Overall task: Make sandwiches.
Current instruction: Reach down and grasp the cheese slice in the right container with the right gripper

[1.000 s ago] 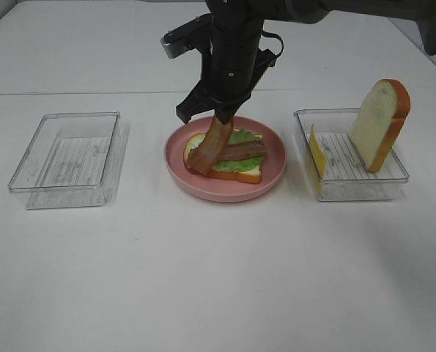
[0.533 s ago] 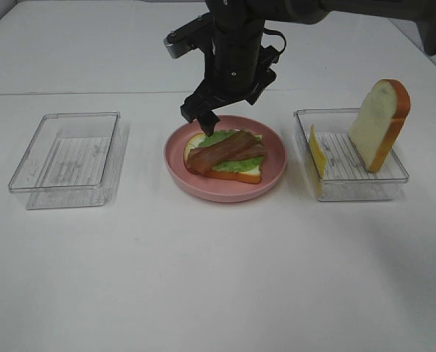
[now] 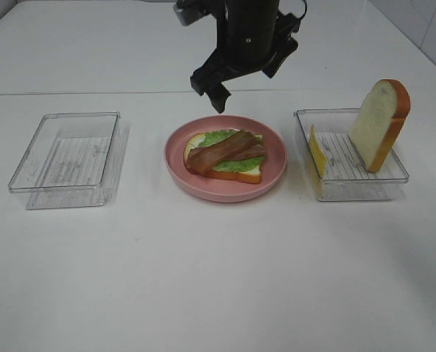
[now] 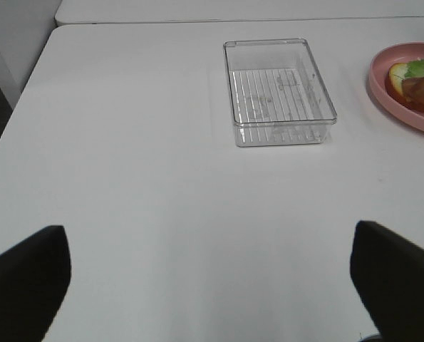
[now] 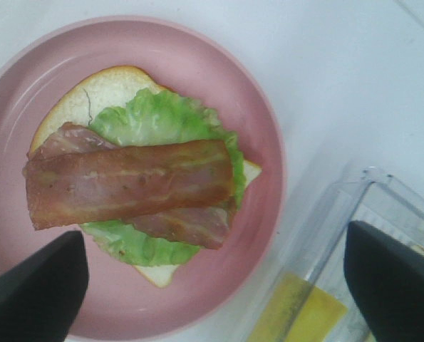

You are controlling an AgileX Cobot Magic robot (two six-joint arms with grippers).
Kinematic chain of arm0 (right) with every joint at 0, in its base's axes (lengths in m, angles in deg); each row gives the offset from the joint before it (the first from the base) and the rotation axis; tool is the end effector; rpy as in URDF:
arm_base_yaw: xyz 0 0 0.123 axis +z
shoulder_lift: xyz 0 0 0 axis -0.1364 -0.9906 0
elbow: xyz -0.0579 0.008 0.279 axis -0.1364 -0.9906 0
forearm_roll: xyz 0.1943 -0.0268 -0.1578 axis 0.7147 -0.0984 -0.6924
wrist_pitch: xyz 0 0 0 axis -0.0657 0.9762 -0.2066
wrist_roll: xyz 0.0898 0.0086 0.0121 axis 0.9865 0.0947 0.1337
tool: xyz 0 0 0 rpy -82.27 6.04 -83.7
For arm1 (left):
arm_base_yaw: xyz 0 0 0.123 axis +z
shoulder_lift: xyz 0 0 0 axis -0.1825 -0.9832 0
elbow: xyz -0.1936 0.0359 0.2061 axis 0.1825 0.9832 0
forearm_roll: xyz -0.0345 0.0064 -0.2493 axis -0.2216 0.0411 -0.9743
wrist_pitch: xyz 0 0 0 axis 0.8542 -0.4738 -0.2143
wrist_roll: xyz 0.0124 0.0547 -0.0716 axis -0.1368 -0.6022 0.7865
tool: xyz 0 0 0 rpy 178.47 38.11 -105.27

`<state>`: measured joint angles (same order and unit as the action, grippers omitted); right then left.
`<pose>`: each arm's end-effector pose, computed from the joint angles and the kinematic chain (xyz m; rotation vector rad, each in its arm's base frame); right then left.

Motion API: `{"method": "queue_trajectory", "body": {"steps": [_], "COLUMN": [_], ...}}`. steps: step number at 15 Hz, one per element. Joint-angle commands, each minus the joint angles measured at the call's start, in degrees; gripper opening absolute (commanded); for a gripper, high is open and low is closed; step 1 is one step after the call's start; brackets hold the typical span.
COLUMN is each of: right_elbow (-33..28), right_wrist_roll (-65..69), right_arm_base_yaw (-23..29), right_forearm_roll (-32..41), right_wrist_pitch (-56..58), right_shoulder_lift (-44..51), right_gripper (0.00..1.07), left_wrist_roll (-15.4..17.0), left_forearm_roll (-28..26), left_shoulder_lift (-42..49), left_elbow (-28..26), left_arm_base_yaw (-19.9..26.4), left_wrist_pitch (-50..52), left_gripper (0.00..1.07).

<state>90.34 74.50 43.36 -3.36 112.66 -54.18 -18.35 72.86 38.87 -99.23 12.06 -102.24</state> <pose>0.4055 0.2564 0.2426 -0.8982 2.4967 -0.2530 -0.0089 0.0010 0.2811 -0.0286 2.0366 0.0360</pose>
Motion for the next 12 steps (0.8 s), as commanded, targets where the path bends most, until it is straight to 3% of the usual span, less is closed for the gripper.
{"method": "queue_trajectory", "body": {"steps": [1,7,12], "right_elbow": [0.4,0.3,-3.2], "right_wrist_roll": [0.6,2.3,2.1], "right_arm_base_yaw": [-0.3,-0.9,-10.4], "right_forearm_roll": [-1.2,-1.3,10.3], "right_wrist_pitch": [3.2,12.8,13.4], "right_shoulder_lift": [4.3,8.8,8.8], "right_gripper": [0.96,0.96,0.96], "left_wrist_roll": [0.0,0.0,0.0], "left_forearm_roll": [0.0,0.0,0.0], "left_shoulder_lift": [0.9,0.9,0.9], "left_elbow": [0.2,0.2,0.2], "left_arm_base_yaw": [0.2,0.2,0.2], "left_wrist_pitch": [0.5,0.5,0.5], "left_gripper": [1.02,1.02,1.02]}}
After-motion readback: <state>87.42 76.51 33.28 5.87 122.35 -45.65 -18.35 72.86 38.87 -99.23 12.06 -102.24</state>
